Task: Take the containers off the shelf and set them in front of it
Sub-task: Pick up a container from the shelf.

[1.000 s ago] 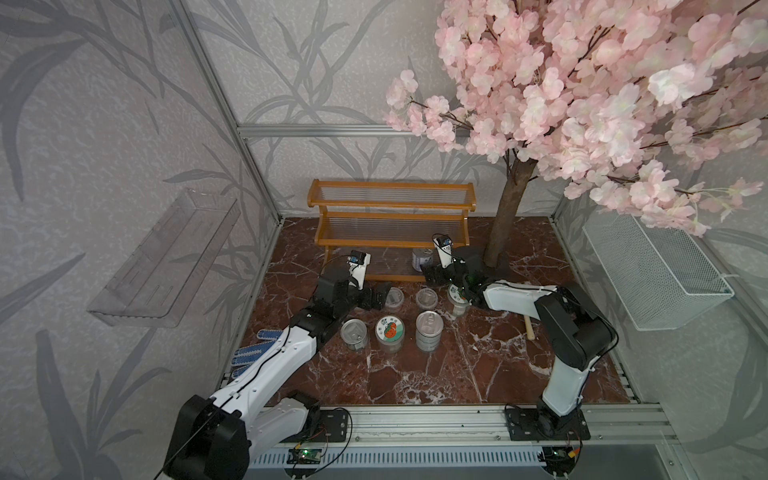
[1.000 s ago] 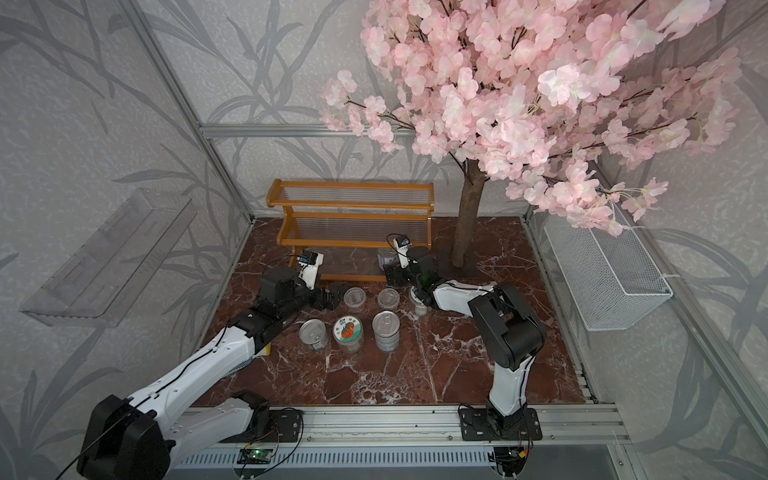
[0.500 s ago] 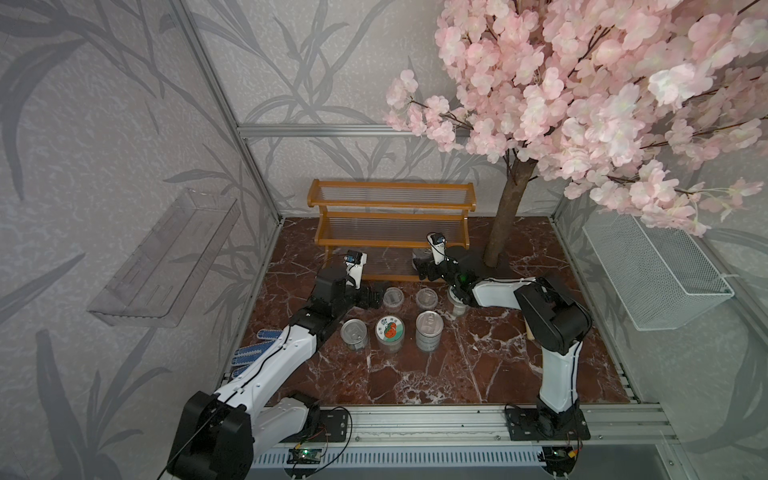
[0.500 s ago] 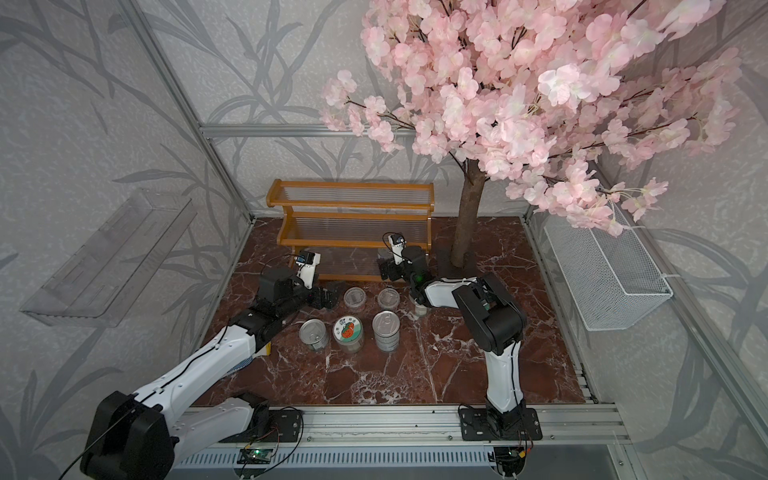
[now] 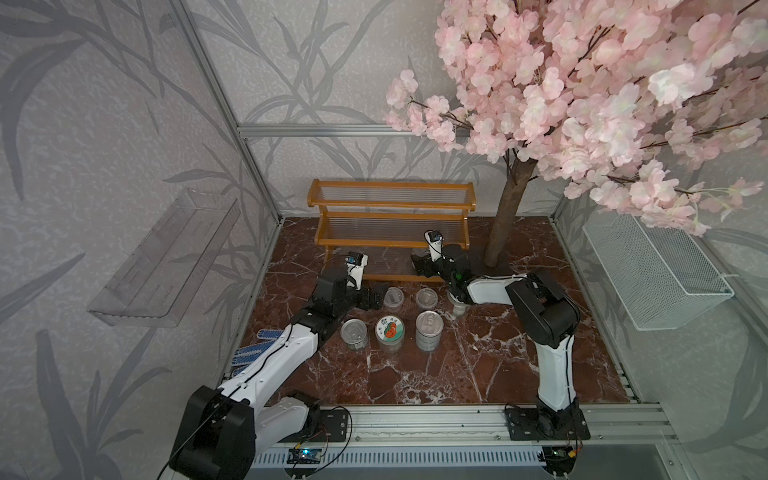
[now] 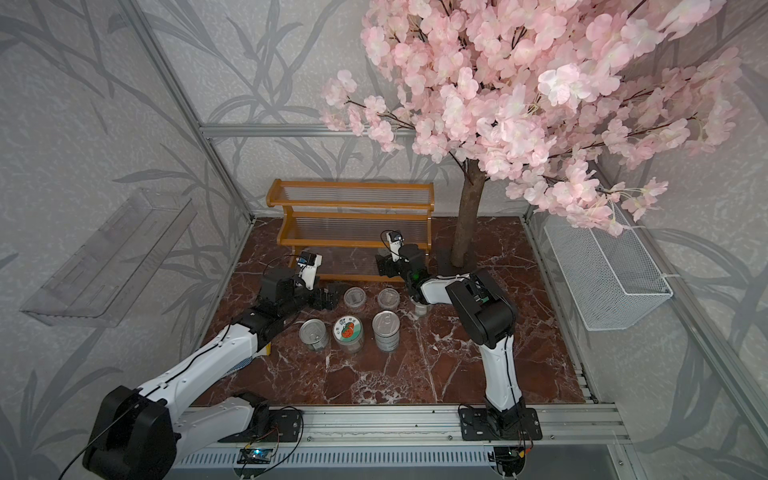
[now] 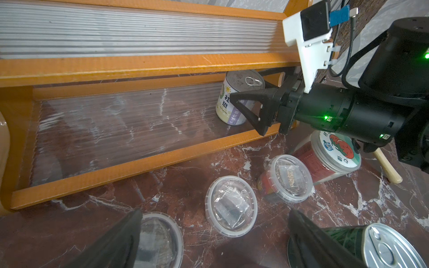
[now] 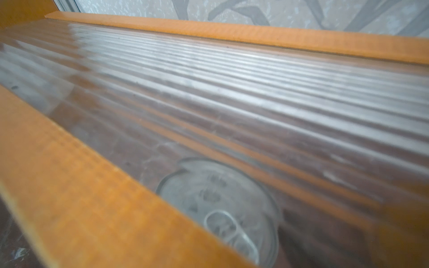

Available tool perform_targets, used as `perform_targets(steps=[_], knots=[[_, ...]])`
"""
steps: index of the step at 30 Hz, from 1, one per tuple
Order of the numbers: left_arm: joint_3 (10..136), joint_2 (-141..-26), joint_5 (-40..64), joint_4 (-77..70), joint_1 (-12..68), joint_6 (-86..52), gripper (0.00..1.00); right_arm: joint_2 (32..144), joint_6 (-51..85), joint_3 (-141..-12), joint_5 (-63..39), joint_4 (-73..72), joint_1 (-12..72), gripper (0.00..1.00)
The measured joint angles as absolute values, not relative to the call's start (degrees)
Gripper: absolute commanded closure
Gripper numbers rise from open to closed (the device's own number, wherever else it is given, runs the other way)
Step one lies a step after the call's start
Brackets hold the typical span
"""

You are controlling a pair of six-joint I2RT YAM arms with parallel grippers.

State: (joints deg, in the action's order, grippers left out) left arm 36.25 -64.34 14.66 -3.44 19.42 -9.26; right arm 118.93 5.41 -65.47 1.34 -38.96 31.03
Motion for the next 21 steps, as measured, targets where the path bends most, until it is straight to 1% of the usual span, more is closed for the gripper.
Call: perform_targets(steps=[3, 6, 9, 21], knots=[[36.25, -64.49, 14.68, -3.44, 19.42, -9.23, 0.00, 119.07, 5.34, -65.47, 0.91, -39.44, 31.03, 0.21], [36.25, -64.58, 14.68, -3.46, 19.42, -9.21, 0.00, 119.07, 5.30, -65.47, 0.38, -40.29, 31.03, 0.26], [36.25, -64.75, 14.68, -3.46, 19.42, -9.21, 0.00, 119.07, 5.21, -65.10, -0.23, -41.06, 31.03, 0.29], [36.14, -64.75, 14.68, -3.53, 19.42, -9.21, 0.00, 116.31, 3.53, -59.86, -5.82, -45.58, 31.09, 0.31]])
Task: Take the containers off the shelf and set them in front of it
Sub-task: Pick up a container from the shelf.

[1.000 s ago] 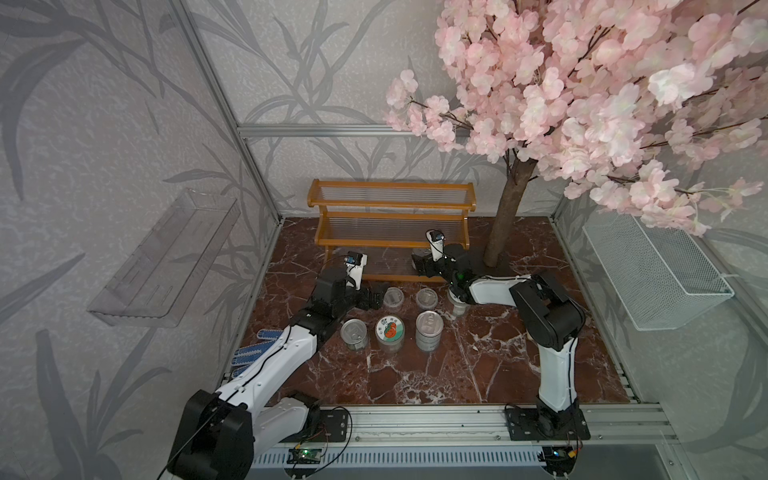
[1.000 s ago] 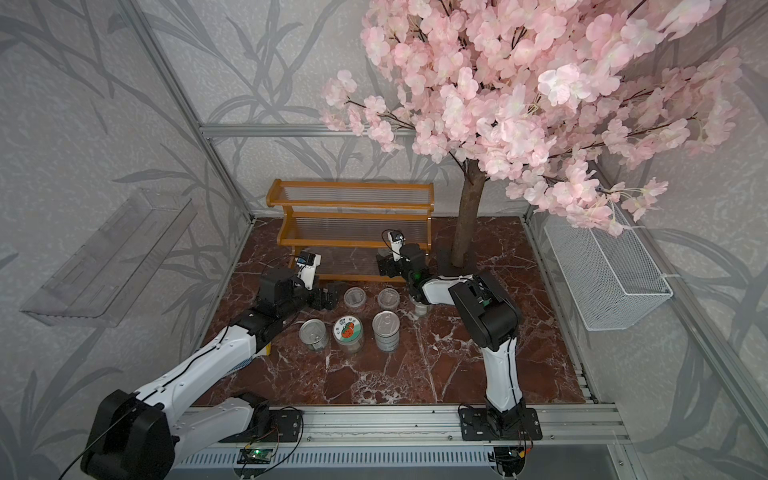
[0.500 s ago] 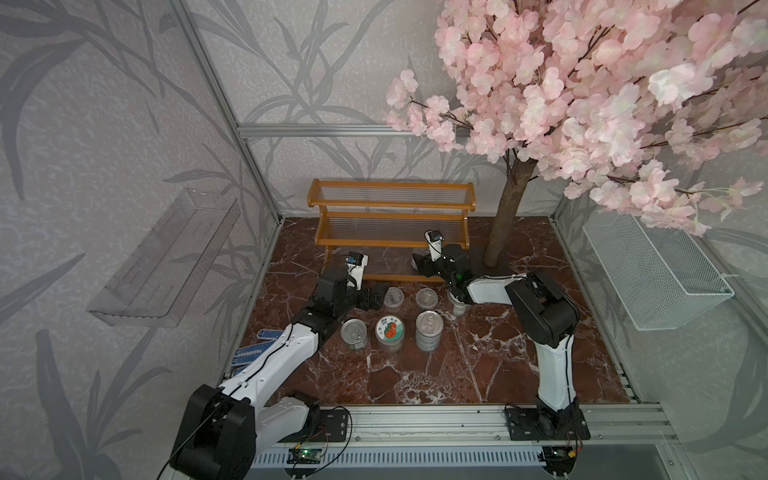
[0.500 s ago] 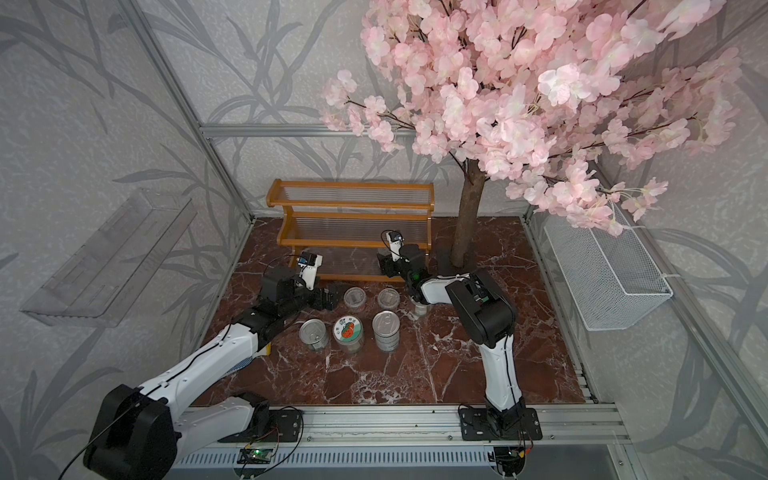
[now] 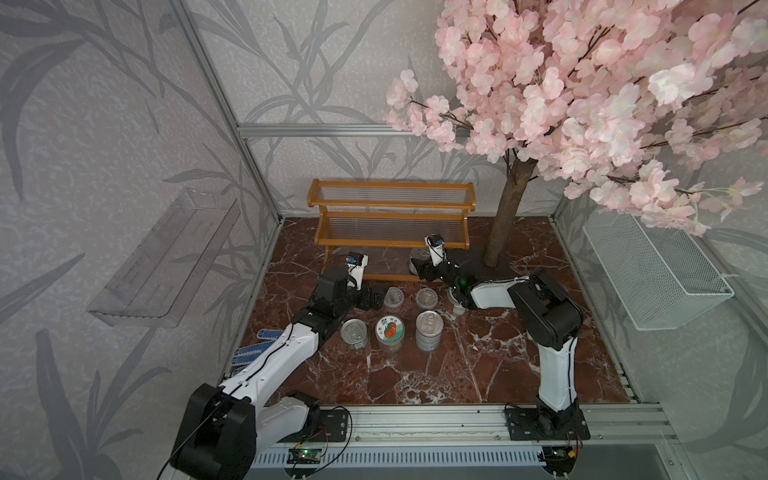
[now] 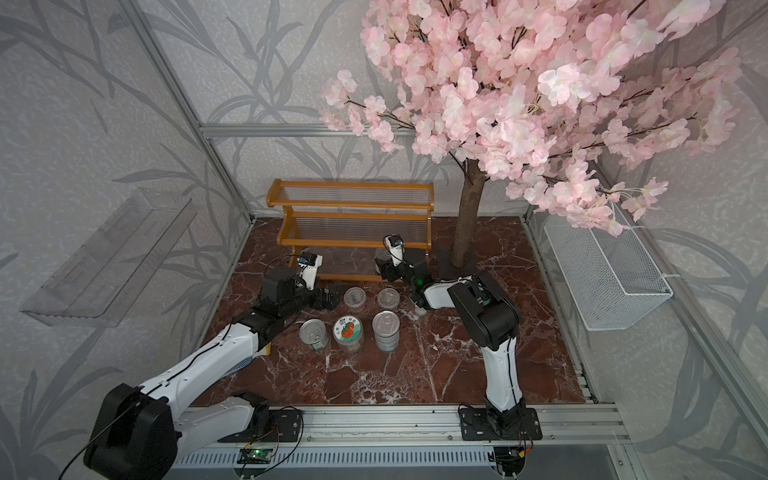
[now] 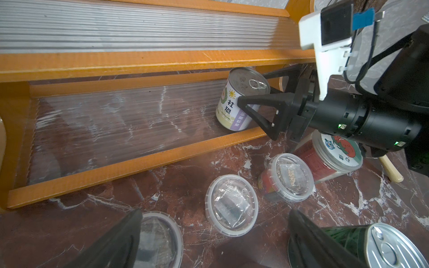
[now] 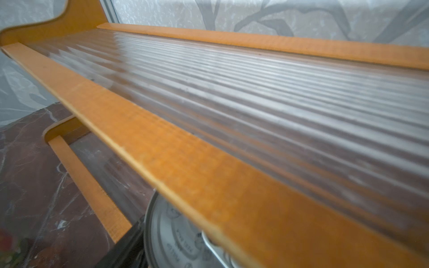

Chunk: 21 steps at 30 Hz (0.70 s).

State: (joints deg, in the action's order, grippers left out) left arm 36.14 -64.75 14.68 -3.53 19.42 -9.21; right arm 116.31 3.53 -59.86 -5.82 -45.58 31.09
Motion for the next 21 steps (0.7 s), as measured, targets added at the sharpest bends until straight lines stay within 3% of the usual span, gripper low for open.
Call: perform_targets(steps=[21], knots=[[35.29, -65.78, 14.94, -3.95, 19.42, -9.23, 0.00, 100.05, 1.58, -49.21, -14.98, -43.38, 31.90, 0.31]])
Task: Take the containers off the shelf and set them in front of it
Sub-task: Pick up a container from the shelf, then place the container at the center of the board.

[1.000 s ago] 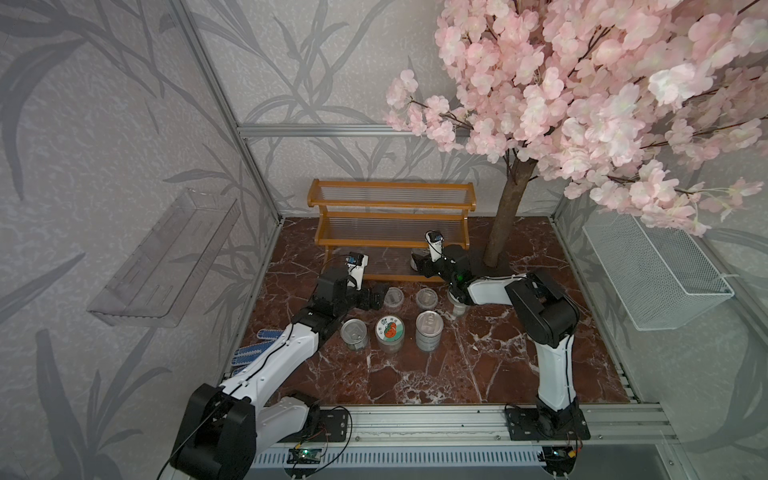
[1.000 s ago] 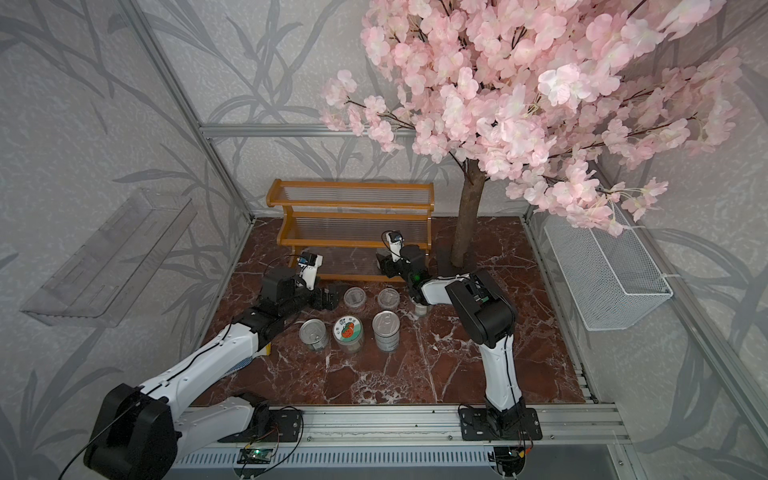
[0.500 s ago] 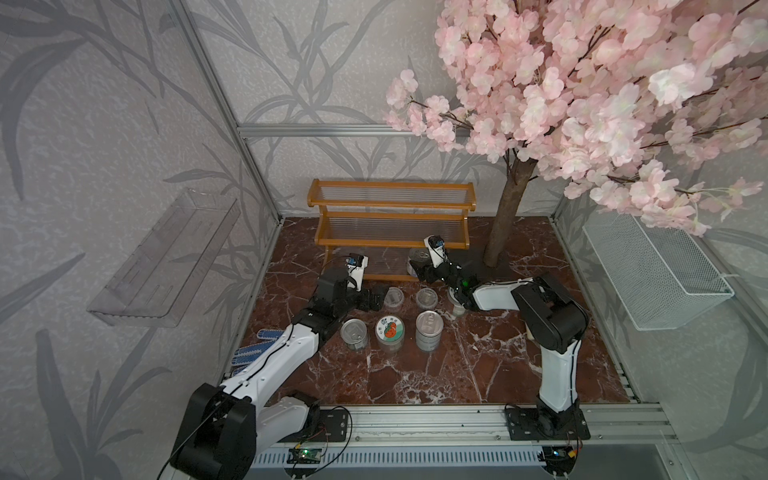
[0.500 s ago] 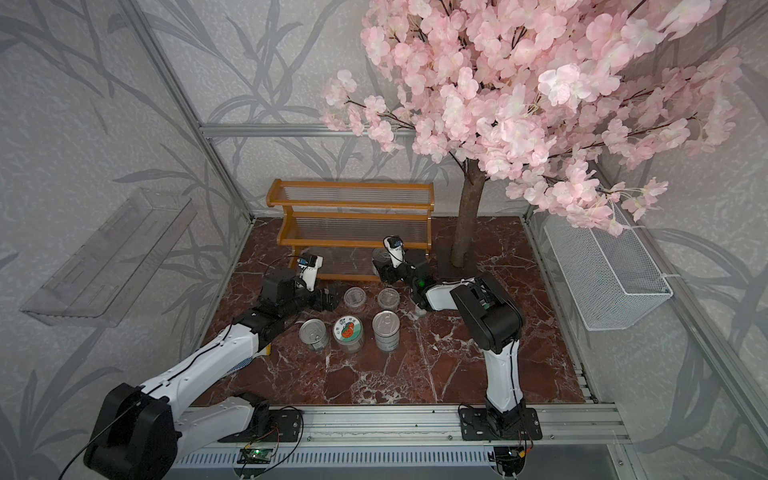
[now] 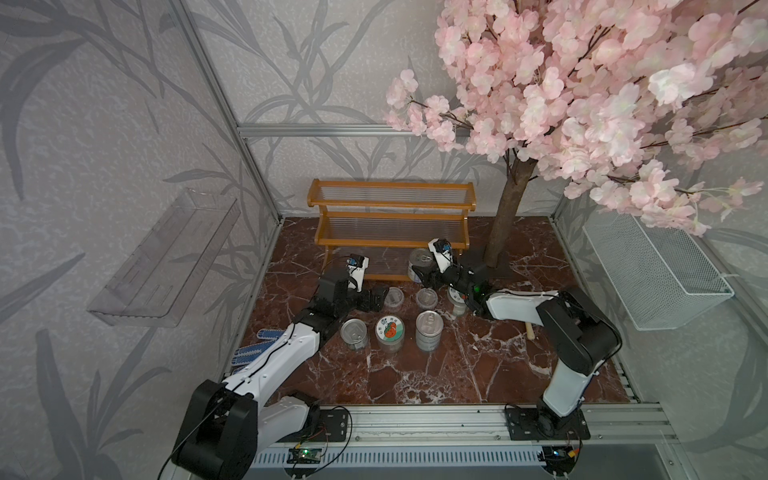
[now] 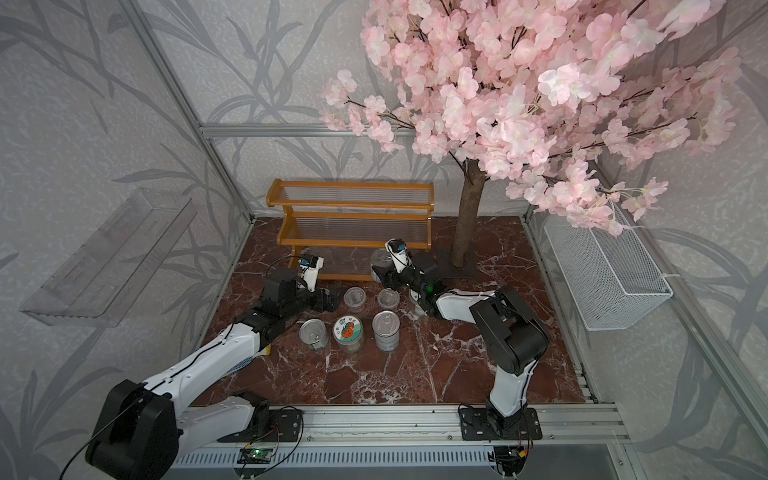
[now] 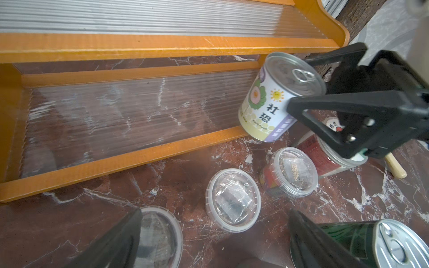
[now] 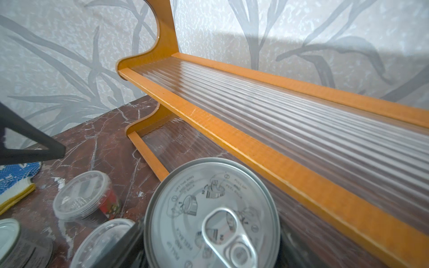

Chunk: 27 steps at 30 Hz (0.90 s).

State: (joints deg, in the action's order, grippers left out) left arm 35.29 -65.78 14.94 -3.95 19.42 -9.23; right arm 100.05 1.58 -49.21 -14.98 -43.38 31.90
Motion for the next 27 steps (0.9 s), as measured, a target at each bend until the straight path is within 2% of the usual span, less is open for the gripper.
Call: perform_targets(steps=[8, 13, 21, 27], knots=[[35.29, -66.46, 14.98, -4.62, 19.42, -9.23, 0.00, 86.80, 0.58, -44.84, -16.86, -38.54, 32.03, 0.31], [35.31, -66.61, 14.96, -4.75, 19.42, -9.21, 0.00, 75.40, -2.81, -41.65, -14.98, -25.87, 33.67, 0.29], [35.31, -66.65, 15.07, -4.75, 19.42, -9.21, 0.00, 50.72, -7.03, -37.28, -9.82, -2.63, 36.12, 0.29], [35.40, -67.22, 15.09, -4.80, 19.42, -9.21, 0.00, 42.59, -6.57, -33.76, -7.53, 7.46, 37.04, 0.29]])
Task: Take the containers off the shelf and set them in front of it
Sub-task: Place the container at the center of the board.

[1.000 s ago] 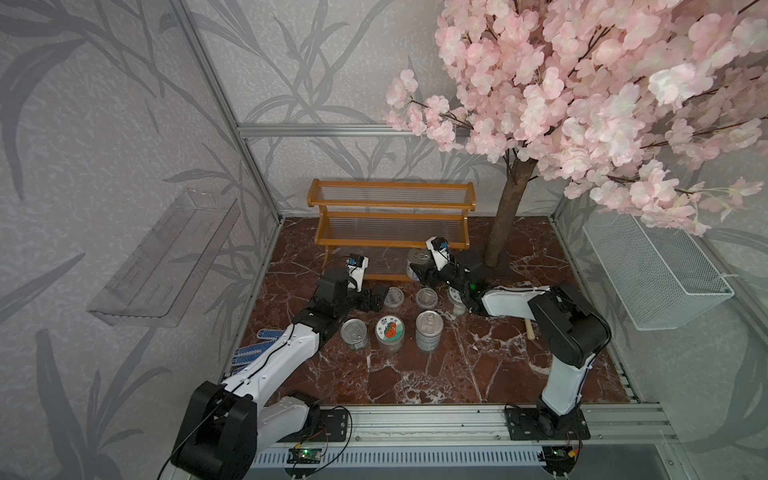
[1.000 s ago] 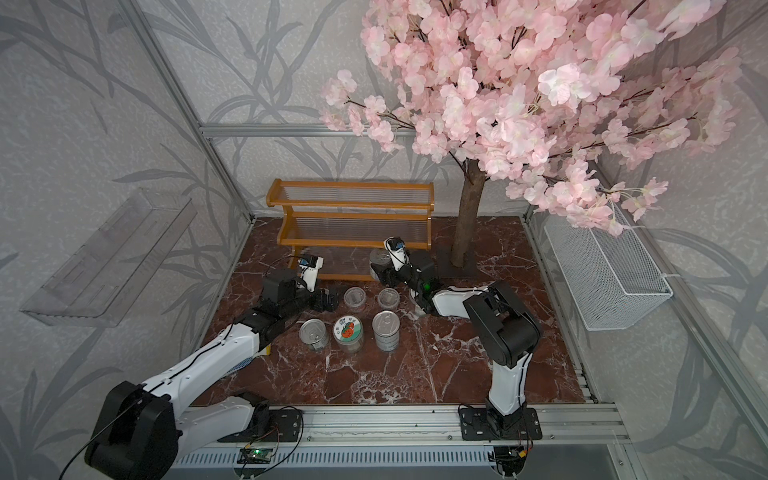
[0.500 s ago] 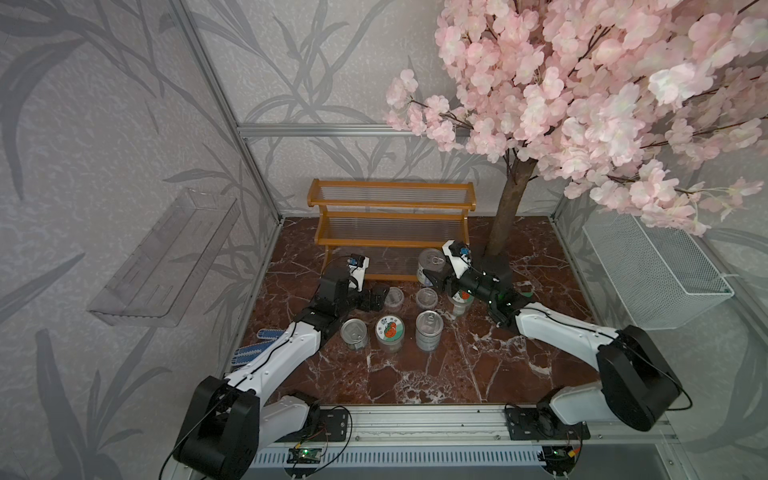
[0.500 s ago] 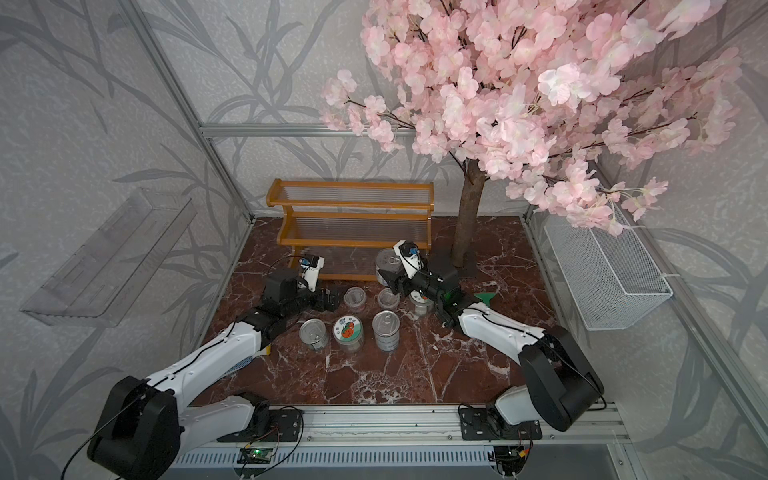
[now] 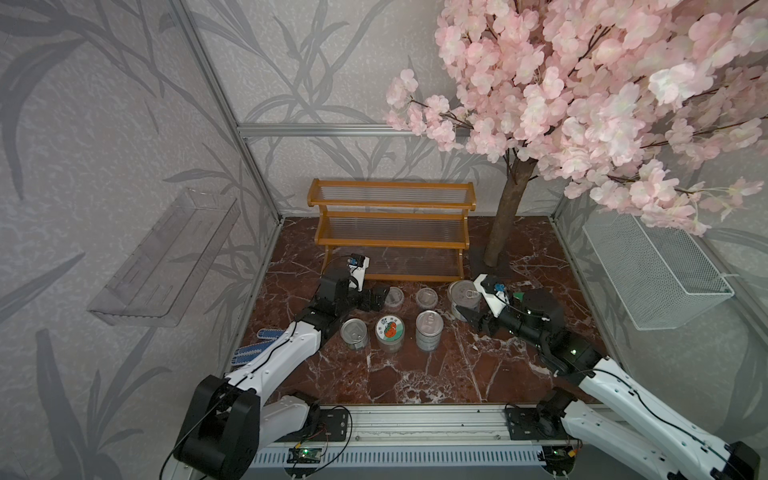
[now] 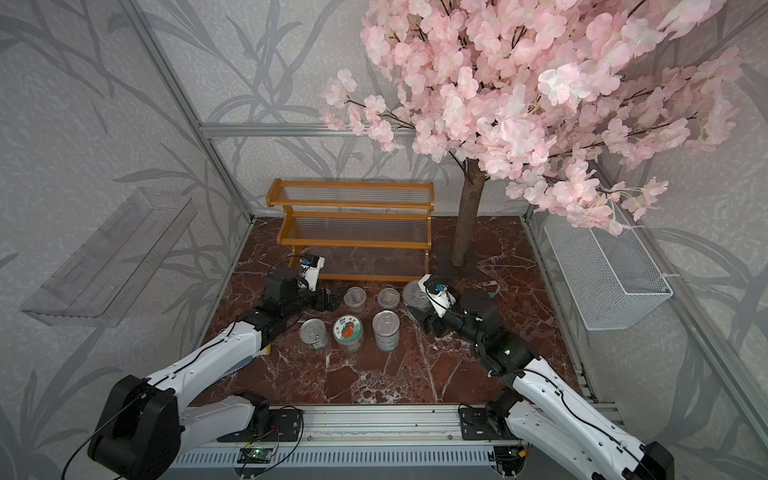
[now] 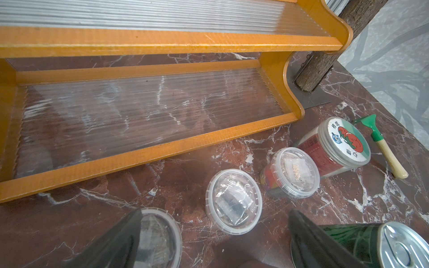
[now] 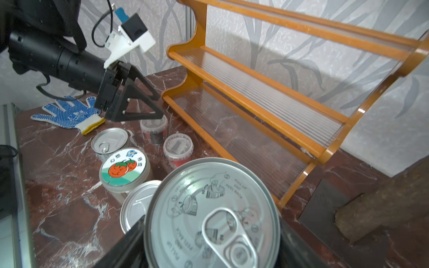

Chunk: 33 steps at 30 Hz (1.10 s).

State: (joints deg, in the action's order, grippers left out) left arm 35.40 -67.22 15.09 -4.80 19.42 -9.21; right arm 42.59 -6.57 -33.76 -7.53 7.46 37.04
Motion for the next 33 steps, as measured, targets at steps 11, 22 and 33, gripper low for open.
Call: perform_targets(steps=[11, 22, 33], knots=[[39.44, -69.10, 15.09, -4.01, 19.40, -8.97, 0.00, 40.53, -1.28, -21.06, -0.71, 8.40, 41.43, 0.28], [40.03, -70.24, 15.35, -3.46, 19.38, -9.06, 0.00, 44.58, 5.67, -20.27, 4.05, 3.29, 43.24, 0.26], [40.07, -70.26, 16.47, -1.43, 19.38, -8.99, 0.00, 49.39, 6.92, -13.78, 10.37, -7.57, 46.50, 0.24]])
